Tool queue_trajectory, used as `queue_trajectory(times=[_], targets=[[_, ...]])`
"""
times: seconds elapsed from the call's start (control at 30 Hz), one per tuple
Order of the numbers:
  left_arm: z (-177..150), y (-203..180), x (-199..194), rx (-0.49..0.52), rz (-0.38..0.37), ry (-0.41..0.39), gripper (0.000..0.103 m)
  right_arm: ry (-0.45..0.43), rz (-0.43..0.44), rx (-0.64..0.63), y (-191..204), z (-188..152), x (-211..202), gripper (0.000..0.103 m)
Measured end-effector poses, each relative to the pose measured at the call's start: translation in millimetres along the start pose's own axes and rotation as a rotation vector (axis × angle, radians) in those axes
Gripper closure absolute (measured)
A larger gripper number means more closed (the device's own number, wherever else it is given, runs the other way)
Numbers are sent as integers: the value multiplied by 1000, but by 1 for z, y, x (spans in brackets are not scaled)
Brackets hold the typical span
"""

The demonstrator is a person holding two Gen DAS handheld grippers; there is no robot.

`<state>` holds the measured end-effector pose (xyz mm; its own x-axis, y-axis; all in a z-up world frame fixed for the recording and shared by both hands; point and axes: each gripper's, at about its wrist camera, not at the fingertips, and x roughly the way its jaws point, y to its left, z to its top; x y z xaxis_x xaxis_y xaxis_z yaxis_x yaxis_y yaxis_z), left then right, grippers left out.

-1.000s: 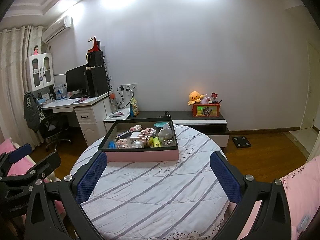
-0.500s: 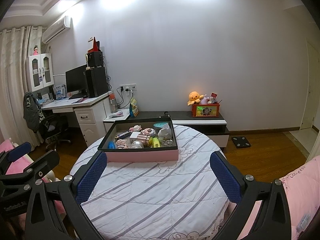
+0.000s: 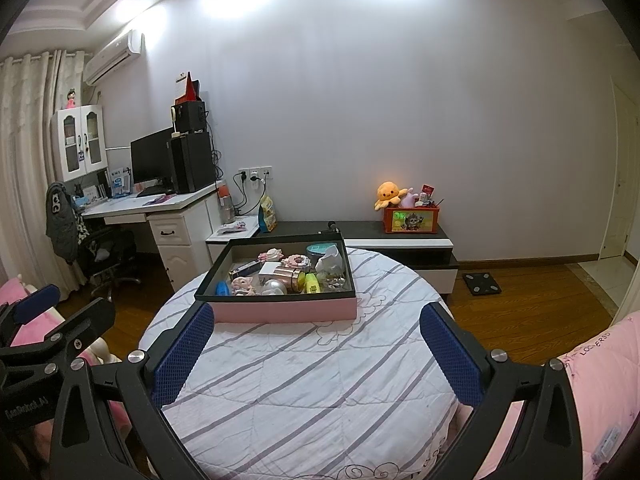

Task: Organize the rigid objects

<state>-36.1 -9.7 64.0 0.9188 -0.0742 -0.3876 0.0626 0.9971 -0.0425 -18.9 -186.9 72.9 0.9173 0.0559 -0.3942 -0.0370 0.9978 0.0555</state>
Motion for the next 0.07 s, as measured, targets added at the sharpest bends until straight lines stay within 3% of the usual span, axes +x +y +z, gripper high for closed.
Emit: queue_trajectory(times=[0.07], targets=[[-1, 0, 0, -1, -12, -6, 0, 0, -1, -1, 0, 0, 0, 0]])
